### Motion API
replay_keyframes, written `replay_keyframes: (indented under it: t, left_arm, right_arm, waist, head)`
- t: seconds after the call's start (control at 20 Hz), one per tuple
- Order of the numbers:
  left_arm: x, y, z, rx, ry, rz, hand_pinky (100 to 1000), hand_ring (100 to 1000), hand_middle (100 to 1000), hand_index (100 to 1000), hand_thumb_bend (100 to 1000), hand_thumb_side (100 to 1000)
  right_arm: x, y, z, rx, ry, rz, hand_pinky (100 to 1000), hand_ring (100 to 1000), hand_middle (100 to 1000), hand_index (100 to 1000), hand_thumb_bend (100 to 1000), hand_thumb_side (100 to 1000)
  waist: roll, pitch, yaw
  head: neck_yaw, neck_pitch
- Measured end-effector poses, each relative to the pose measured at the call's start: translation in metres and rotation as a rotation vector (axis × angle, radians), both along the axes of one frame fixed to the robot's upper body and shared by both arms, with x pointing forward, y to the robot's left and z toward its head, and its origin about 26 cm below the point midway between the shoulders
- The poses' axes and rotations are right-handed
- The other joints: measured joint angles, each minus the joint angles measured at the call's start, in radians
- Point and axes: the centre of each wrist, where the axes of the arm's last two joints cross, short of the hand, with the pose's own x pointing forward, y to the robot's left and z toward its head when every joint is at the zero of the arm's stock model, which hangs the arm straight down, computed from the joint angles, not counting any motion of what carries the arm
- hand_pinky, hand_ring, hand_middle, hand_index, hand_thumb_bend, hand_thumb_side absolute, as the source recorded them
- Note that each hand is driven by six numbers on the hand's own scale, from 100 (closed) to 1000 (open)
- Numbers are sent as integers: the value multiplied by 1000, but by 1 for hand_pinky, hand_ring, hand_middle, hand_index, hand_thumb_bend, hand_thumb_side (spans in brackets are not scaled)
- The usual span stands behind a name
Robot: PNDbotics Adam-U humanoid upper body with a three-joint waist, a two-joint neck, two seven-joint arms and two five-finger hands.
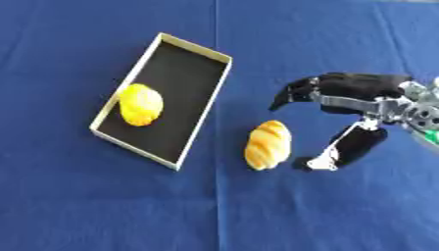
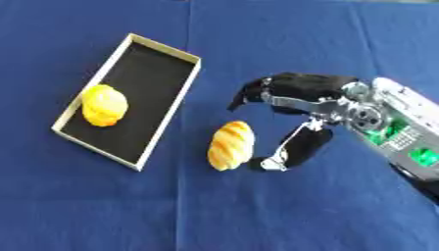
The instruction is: Pick up objects on the table and place them in the box.
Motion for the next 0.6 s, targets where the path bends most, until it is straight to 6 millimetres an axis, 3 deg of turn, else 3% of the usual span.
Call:
replay_keyframes:
  t: [0.6]
  left_arm:
    - [0,-2,-1,-10,2,-8,864,834,790,842,601,740]
  right_arm:
    - [27,3,-30,-18,49,-34,910,940,831,872,416,321]
  waist:
    - [4,9,7]
  head:
    - [-9,-1]
